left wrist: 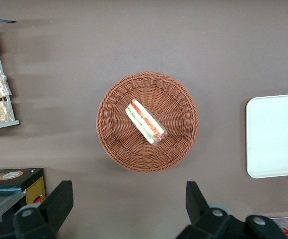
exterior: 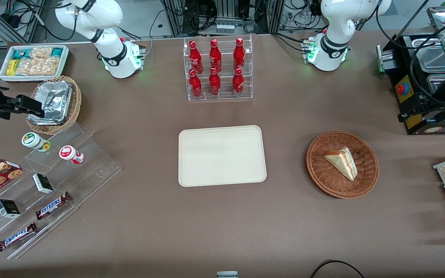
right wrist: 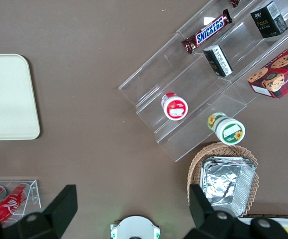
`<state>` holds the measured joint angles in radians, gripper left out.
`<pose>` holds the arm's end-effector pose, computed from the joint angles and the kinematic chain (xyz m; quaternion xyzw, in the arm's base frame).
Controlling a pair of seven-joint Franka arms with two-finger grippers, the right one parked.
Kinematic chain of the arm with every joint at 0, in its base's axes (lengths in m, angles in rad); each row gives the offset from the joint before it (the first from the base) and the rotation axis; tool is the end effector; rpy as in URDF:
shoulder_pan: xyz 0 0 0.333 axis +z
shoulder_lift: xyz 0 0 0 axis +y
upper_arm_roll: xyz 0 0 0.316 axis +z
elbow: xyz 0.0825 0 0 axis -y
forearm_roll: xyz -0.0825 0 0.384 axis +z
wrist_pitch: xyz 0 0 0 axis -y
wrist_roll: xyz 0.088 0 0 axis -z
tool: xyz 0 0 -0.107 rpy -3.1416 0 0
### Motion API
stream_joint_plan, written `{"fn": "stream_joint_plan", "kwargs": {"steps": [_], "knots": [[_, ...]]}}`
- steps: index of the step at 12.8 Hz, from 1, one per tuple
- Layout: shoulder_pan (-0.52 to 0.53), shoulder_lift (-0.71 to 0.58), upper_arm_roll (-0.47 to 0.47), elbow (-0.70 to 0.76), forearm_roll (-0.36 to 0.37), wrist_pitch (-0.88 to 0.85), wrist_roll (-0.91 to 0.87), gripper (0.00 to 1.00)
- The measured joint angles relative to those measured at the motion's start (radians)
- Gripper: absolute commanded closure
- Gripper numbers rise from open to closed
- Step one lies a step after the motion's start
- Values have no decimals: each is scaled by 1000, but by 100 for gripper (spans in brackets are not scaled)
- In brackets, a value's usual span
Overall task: Place sandwich from basket to tray
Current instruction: 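Move the left gripper over the wicker basket toward the sandwich, then lower the left gripper and grasp the wrapped sandwich upright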
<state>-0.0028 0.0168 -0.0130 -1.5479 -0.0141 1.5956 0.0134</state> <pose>0.5625 -0.0103 0.6282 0.9997 -0.0145 0.0154 0.0072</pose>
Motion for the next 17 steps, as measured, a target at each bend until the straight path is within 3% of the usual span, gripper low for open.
{"fn": "stream_joint_plan", "kwargs": {"steps": [5,9,13,17], "knots": [[-4,28,-23,-1,1,0,-32,0],[-38,82,-34,-46,58,75,-128,0],[-43,90,-36,-173,58,222,-267,0],[-45,94,-46,-388,55,494,-441,0]]}}
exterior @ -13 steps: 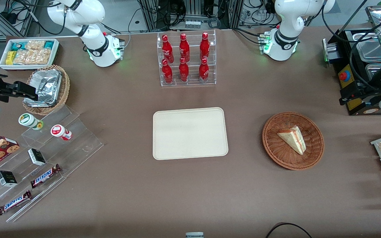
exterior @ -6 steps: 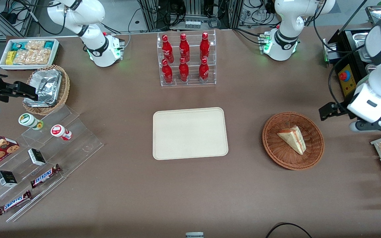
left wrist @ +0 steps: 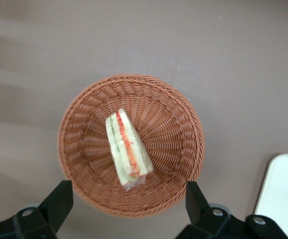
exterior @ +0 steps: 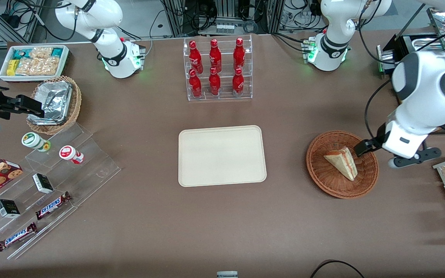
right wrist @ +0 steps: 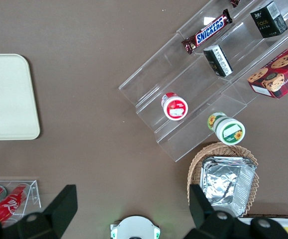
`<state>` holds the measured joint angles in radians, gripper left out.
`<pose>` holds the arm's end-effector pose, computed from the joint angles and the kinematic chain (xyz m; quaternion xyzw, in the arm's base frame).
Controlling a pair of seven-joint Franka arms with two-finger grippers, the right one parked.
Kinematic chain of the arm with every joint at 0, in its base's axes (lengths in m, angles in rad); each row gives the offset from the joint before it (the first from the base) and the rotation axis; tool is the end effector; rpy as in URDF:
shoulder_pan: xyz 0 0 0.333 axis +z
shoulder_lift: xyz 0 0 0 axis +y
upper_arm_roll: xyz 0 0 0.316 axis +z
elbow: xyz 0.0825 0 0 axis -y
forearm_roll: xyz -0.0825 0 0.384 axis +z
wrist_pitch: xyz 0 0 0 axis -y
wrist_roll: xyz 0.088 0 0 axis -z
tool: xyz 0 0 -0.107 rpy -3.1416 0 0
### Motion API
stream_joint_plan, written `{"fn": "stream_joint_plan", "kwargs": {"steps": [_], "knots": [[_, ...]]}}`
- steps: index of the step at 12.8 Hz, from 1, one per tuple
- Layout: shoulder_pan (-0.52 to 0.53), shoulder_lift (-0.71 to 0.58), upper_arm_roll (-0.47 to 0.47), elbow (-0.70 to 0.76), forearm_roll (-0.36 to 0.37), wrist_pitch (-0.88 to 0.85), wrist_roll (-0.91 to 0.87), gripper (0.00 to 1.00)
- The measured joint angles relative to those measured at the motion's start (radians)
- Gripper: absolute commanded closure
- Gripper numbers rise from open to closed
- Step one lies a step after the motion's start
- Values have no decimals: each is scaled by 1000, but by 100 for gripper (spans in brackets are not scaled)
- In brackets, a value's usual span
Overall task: Place sandwich from basket to tray
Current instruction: 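Lower the left gripper and grasp the wrapped sandwich upright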
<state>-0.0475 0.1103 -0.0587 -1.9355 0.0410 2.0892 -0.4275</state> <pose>0.5855 -0.0595 0.4328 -0.9883 -0.1505 -0.0249 0.0085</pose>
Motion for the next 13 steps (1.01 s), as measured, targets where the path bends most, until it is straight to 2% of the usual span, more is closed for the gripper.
{"fn": "stream_joint_plan", "kwargs": {"steps": [5,13], "knots": [[0,8,-6,-238,0,321,-146,0],[1,79,-6,-273,-1,377,-174,0]]}}
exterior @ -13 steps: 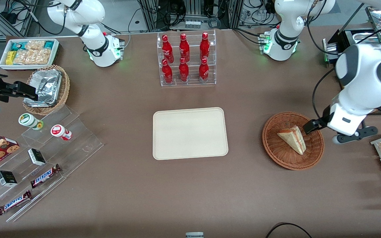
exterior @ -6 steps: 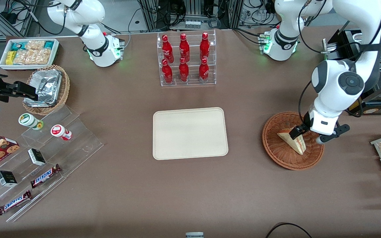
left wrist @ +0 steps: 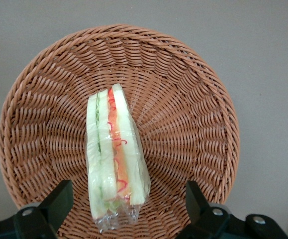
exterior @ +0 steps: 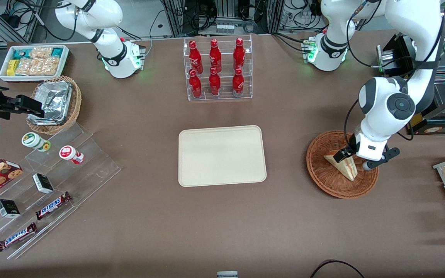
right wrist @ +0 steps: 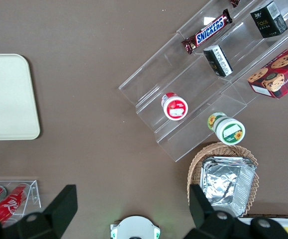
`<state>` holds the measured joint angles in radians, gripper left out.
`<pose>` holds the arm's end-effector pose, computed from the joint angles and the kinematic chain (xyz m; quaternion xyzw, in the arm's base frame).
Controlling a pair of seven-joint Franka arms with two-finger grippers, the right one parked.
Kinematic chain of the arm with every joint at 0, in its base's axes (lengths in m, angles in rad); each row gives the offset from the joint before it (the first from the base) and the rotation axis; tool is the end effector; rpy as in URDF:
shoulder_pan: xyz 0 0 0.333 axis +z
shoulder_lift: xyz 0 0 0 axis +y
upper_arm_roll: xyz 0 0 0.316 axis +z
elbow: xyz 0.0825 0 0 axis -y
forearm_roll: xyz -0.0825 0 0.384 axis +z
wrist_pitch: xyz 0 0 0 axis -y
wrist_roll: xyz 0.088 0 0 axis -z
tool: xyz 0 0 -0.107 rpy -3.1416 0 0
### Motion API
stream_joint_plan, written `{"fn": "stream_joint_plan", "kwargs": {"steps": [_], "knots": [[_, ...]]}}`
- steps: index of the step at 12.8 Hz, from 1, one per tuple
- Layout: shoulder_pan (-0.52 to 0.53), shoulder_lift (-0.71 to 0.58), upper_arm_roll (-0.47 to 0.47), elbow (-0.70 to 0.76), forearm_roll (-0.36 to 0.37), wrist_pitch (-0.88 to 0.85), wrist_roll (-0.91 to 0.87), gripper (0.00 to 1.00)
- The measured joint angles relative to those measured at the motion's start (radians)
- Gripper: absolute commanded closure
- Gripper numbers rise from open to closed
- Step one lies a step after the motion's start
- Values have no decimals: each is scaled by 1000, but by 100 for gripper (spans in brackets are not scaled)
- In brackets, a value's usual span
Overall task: Place sandwich from basket to tray
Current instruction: 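Lower the left gripper and grasp the wrapped sandwich upright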
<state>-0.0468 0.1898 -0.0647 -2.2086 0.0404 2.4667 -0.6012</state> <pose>0.5529 -0.0617 0.3003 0.9730 0.2281 0.0347 0.0054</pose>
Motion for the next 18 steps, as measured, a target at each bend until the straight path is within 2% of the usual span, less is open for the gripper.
{"fn": "stream_joint_plan", "kwargs": {"steps": [8,9,10,11,12,13,18], "knots": [[2,78,1,-4,0,35,-1,1],[3,85,2,-4,0,39,-1,8],[4,90,3,-4,0,41,-1,31],[7,93,4,-4,0,42,-1,67],[8,94,6,-4,0,42,-1,91],[9,93,6,-4,0,43,-1,100],[9,70,9,35,1,-6,-1,100]]}}
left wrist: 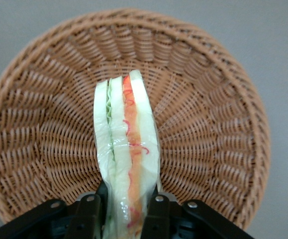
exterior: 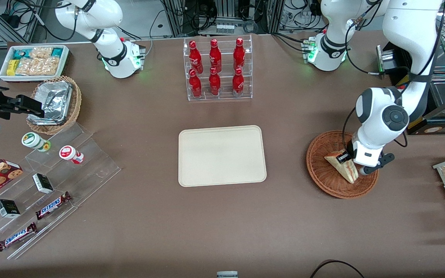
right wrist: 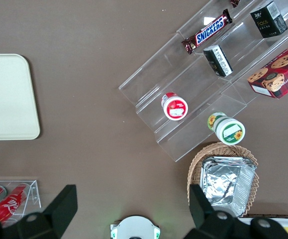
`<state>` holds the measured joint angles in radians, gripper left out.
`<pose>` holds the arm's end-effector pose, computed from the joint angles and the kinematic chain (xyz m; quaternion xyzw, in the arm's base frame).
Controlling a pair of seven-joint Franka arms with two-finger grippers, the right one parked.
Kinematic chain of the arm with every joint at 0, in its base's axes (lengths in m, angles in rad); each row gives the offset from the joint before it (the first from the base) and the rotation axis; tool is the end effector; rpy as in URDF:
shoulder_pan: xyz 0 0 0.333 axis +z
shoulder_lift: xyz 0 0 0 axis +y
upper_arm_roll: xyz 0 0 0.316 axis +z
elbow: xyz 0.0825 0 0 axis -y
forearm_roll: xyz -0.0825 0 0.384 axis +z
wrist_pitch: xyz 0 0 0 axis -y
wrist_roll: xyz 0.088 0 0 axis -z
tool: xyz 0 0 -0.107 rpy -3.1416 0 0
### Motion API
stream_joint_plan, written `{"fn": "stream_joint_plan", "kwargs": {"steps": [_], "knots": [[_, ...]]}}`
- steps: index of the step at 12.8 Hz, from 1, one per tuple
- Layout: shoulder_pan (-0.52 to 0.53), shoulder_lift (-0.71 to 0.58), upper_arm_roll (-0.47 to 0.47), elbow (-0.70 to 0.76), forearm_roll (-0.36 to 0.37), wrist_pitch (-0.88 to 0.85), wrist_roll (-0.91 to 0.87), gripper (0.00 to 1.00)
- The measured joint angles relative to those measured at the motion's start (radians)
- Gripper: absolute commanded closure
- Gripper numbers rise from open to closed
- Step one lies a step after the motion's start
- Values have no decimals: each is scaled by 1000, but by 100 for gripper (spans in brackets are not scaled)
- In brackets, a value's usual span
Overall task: Place sandwich from basket to tray
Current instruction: 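Lower the left gripper and grasp the wrapped sandwich upright, then lift the sandwich and carry it over the cream tray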
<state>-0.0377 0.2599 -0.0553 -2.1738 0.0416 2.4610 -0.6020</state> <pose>0.5618 -0.0522 0.2748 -0.9713 -0.2372 -0.0152 0.0011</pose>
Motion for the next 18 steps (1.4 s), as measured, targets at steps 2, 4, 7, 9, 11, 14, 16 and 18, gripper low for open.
{"fn": "stream_joint_plan", "kwargs": {"steps": [2,4,7,9,11,14,16,18], "knots": [[-3,-31,-4,82,0,-140,2,100],[-17,-52,-27,207,0,-302,5,100],[-101,-52,-50,362,-1,-411,-1,100],[-179,-38,-55,411,-3,-413,-3,100],[-278,7,-58,474,-3,-412,-25,100],[-407,112,-60,585,-3,-412,-75,100],[-474,186,-61,639,-3,-412,-81,100],[-535,263,-60,695,-3,-408,-92,100]]}}
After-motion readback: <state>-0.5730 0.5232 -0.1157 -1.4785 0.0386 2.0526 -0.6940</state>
